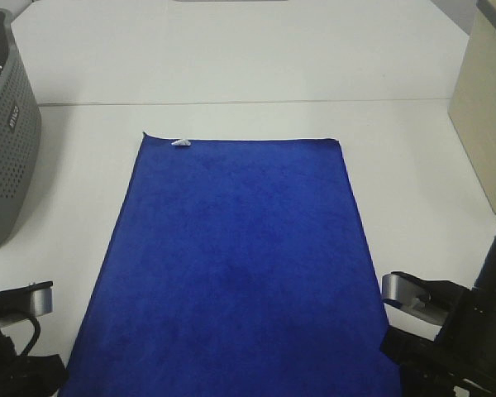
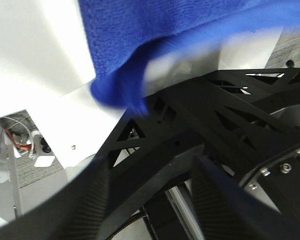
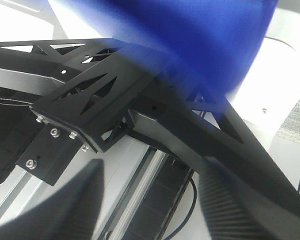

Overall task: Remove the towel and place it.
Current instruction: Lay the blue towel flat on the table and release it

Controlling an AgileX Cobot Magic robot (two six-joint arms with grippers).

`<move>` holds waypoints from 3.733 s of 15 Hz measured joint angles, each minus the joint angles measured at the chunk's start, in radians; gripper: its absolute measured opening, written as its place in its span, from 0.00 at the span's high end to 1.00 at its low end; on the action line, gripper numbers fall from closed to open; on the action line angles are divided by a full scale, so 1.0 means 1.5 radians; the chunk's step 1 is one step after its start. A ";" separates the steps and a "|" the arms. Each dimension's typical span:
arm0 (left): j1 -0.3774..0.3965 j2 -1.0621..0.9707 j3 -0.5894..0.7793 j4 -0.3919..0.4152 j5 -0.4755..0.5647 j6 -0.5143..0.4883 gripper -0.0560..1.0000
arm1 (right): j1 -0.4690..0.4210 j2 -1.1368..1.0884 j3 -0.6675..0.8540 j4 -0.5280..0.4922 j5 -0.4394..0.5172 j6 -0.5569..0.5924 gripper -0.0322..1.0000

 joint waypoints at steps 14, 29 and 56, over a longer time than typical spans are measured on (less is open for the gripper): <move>0.000 0.000 -0.145 0.010 0.123 -0.003 0.34 | 0.000 -0.276 -0.052 -0.025 0.017 0.097 0.31; 0.000 -0.233 -0.228 0.226 -0.016 -0.229 0.21 | -0.001 -0.385 -0.201 -0.207 -0.111 0.228 0.18; 0.142 0.309 -0.989 0.065 0.138 -0.131 0.21 | -0.158 0.161 -0.835 -0.084 0.065 0.064 0.18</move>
